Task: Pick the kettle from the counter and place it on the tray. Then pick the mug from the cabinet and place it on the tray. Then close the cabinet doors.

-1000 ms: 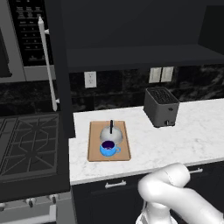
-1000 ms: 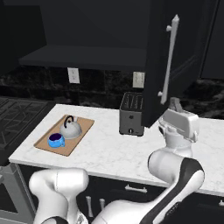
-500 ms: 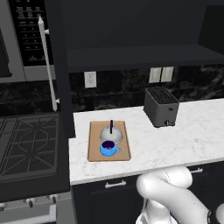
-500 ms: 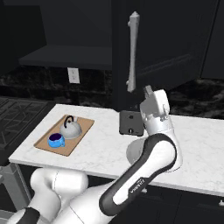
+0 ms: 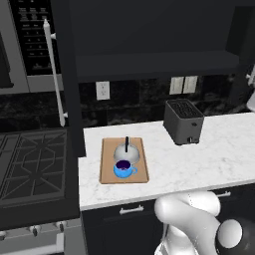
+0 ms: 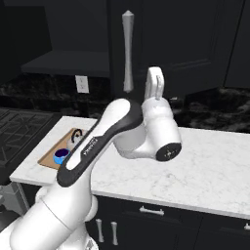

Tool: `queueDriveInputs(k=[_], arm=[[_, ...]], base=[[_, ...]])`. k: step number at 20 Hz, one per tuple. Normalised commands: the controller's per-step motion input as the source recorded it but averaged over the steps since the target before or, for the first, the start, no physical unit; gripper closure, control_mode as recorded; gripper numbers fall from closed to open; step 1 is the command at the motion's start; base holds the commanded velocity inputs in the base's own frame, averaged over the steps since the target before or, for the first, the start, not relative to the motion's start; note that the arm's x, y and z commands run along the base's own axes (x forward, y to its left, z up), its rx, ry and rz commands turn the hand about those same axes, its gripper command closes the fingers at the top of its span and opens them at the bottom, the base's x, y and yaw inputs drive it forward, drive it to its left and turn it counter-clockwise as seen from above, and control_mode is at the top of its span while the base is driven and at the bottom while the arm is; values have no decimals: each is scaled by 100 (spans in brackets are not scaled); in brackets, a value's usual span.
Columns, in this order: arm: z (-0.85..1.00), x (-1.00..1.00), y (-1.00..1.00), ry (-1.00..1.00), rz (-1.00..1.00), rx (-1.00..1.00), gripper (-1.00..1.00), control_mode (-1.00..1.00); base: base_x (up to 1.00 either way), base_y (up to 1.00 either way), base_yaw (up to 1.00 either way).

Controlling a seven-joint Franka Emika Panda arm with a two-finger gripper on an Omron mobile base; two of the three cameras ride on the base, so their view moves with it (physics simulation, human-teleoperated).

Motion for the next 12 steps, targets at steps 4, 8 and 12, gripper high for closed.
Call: queueDriveInputs(k=[4, 8, 12], arm=[[-5, 72, 95, 22, -25, -9, 100, -100], [-32, 85, 93, 1, -11, -3, 100, -100], [-11, 81, 62, 0, -3, 0, 100, -100]], base=[[0, 0, 0], [0, 0, 0], [0, 0, 0]])
